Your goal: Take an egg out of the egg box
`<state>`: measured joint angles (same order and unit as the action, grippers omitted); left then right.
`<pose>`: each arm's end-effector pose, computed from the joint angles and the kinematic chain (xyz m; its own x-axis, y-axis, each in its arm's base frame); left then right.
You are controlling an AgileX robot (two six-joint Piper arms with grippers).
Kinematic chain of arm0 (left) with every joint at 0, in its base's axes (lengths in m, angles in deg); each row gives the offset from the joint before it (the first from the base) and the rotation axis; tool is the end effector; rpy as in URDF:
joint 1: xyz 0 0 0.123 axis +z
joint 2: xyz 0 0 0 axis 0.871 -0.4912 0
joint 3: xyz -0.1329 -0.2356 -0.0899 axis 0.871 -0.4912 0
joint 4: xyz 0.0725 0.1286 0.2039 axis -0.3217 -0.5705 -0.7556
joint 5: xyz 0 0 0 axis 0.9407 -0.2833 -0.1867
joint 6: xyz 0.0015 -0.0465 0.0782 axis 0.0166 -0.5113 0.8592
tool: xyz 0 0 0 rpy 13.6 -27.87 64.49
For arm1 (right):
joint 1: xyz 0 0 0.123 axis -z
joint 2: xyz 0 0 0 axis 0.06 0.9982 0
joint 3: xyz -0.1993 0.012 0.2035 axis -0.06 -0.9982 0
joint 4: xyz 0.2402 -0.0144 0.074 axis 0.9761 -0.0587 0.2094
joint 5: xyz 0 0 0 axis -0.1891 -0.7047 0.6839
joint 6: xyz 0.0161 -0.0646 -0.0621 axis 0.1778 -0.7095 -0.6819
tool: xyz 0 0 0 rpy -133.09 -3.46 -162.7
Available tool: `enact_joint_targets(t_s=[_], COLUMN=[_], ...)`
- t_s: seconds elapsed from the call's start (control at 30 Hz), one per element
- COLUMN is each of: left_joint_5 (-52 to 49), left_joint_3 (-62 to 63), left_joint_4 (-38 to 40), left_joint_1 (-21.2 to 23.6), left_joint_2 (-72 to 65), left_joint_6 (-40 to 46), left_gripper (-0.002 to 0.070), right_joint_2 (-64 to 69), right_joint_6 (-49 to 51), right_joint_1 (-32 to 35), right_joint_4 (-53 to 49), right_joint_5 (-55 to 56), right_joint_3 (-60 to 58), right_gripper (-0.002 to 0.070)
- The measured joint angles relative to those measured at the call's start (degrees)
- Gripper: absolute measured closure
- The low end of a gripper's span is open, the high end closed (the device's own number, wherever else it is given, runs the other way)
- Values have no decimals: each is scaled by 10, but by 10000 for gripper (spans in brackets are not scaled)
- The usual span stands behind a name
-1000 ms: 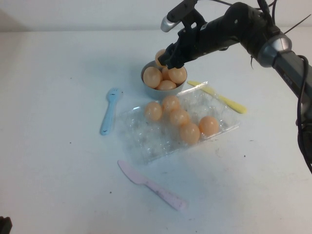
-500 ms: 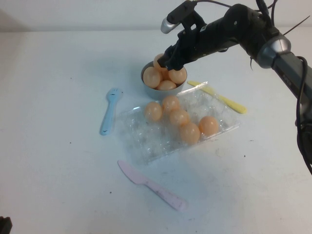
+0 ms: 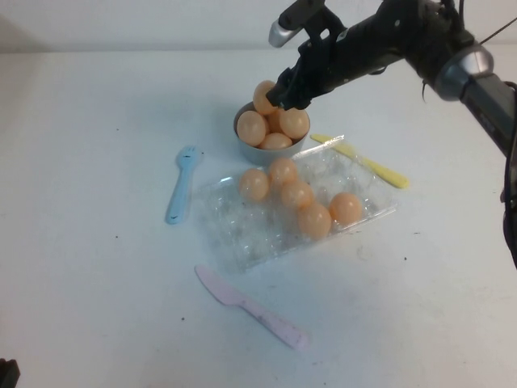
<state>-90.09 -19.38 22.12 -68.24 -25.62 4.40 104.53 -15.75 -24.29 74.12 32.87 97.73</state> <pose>0.0518 -0.0101 0.1718 -0.3022 -0.0183 -0.9531 0.1493 0.9866 -0.0663 0.5059 0.2314 0.2524 -0.3726 -0.5143 -0.7724 -0.7948 0.6066 -0.0205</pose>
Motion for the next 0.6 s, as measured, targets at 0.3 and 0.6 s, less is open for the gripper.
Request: enact_joint_targets(t_s=[0.3,0.6], left_joint_5=[0,0], left_joint_3=[0,0], left_joint_4=[0,0], left_joint_1=[0,0], left_joint_2=[0,0], left_joint_6=[0,0], left_gripper=[679,679], right_joint_2=[-87,-165], right_joint_6=[28,13], right_joint_1=[46,60], right_joint_4=[30,113], right_joint_5=[-150,-183], right_joint_3=[0,0], right_gripper=[673,687])
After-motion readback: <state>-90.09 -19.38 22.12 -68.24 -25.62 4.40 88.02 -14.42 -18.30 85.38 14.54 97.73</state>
